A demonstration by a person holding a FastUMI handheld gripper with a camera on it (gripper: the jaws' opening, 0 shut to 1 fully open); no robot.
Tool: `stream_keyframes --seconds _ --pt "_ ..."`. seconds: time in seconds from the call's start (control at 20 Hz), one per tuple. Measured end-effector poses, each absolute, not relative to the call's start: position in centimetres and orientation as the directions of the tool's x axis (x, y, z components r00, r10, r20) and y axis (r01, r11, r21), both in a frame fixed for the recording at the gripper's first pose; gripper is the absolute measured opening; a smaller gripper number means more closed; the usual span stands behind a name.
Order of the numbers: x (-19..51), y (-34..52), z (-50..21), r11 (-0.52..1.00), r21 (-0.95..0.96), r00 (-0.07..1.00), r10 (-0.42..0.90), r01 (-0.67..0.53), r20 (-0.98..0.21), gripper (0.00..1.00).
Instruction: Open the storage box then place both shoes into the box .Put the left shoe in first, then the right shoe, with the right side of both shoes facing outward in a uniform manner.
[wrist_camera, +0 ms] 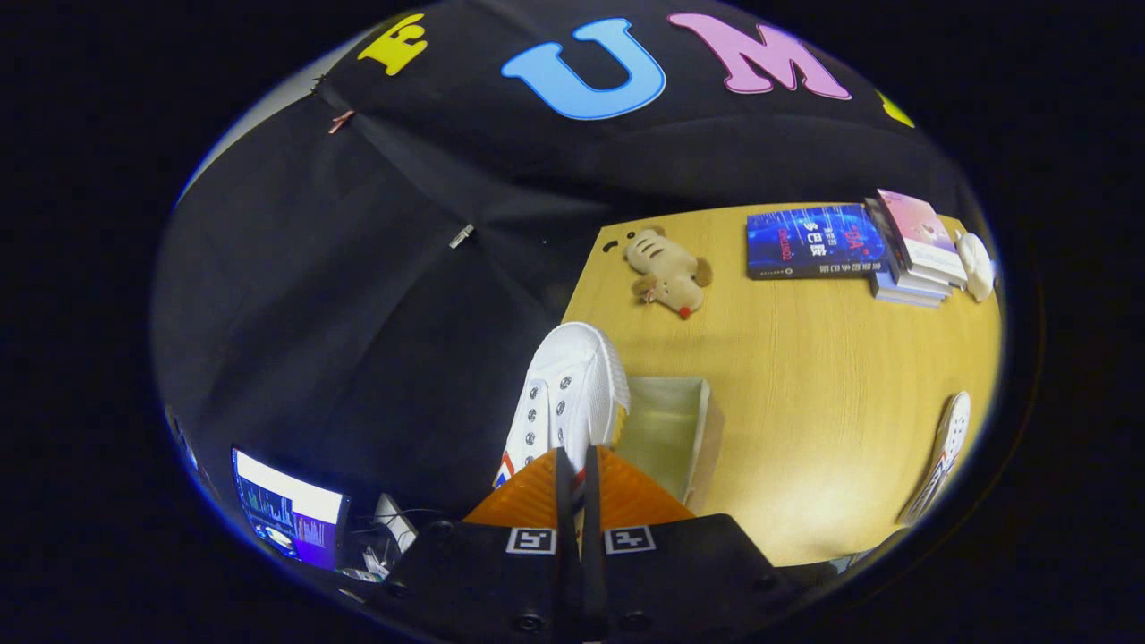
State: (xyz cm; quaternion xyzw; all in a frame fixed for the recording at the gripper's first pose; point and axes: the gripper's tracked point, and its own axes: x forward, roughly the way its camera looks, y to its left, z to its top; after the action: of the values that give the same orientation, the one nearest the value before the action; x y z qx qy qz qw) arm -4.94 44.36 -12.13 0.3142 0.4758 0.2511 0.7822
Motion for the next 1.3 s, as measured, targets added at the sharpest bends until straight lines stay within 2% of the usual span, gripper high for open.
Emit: stream_keyframes --seconds 0.25,0.6,0.95,1.1,1.15,1.25,1.3 --pt "-5.5 47.9 -14.9 0.697 0.717 0.375 0.67 -0.019 -0.641 0.05" --pt "-6.8 52.7 -18.3 0.715 0.699 0.308 0.66 0.026 -0.686 0.05" --pt "-6.6 53.9 -20.3 0.729 0.68 0.302 0.633 0.076 -0.712 0.05" --pt "-7.7 54.5 -21.4 0.731 0.679 0.263 0.643 0.069 -0.719 0.05" --pt "-8.1 55.3 -20.7 0.696 0.714 0.253 0.68 0.073 -0.688 0.09" --pt "-8.2 54.7 -20.0 0.683 0.729 0.25 0.698 0.051 -0.671 0.23" --pt "-8.2 53.9 -19.8 0.691 0.722 0.256 0.694 0.021 -0.672 0.41"
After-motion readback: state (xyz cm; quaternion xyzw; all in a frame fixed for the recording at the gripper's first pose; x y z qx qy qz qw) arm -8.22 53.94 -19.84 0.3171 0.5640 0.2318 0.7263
